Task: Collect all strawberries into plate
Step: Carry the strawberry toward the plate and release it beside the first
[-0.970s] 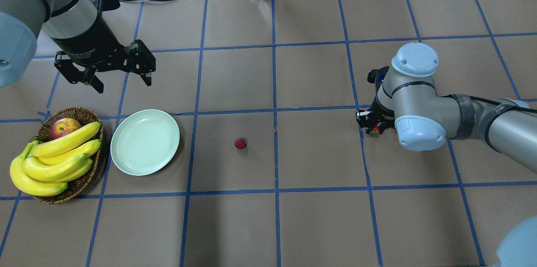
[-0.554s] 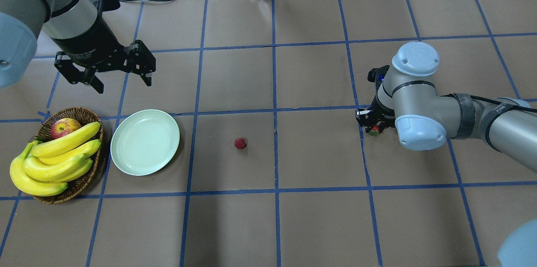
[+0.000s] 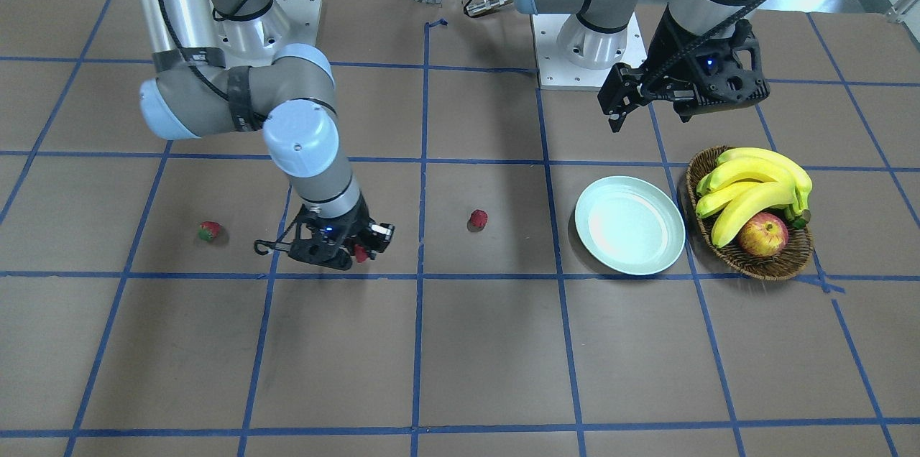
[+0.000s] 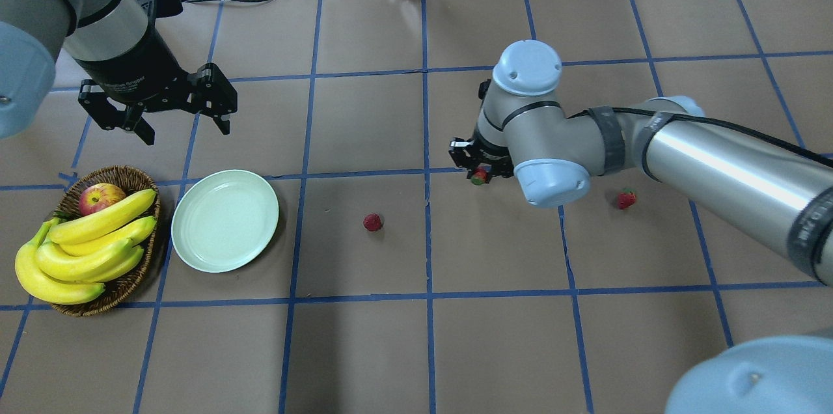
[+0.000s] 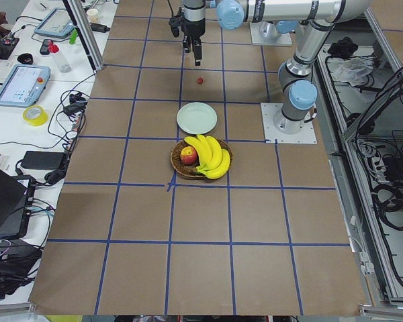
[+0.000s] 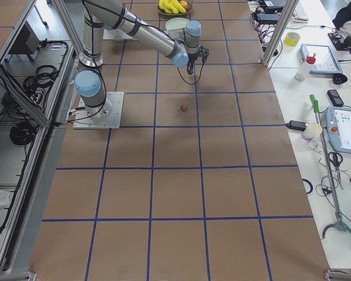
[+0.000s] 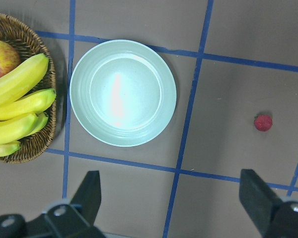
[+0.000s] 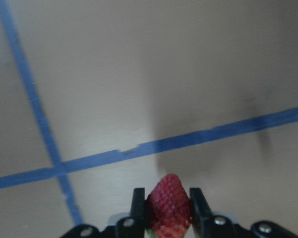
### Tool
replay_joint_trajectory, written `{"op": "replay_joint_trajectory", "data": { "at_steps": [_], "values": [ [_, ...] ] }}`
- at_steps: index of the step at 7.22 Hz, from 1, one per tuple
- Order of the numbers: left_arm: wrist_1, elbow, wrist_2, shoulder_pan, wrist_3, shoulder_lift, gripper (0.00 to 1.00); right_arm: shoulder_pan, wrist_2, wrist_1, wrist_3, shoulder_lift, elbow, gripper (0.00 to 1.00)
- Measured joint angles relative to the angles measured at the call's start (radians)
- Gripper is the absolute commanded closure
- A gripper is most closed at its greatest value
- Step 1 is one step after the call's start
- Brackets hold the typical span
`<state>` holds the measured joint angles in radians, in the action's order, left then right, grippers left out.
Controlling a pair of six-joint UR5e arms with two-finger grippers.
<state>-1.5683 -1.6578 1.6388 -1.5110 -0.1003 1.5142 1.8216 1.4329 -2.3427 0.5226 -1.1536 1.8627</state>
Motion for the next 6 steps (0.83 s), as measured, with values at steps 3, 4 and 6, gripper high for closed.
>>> {"op": "replay_joint_trajectory", "data": {
  "at_steps": [3,4,6],
  "values": [
    [-0.001,0.0,0.003,0.0,0.0,0.0,0.0,0.151,-0.048,0.001,0.191,0.13,-0.164,0.6],
    [-0.001,0.0,0.002,0.0,-0.001,0.001,0.0,0.168,-0.049,0.008,0.206,0.144,-0.179,0.02],
    [-0.001,0.0,0.002,0.0,-0.002,0.003,0.0,0.179,-0.049,0.039,0.212,0.139,-0.186,0.0]
  ]
}}
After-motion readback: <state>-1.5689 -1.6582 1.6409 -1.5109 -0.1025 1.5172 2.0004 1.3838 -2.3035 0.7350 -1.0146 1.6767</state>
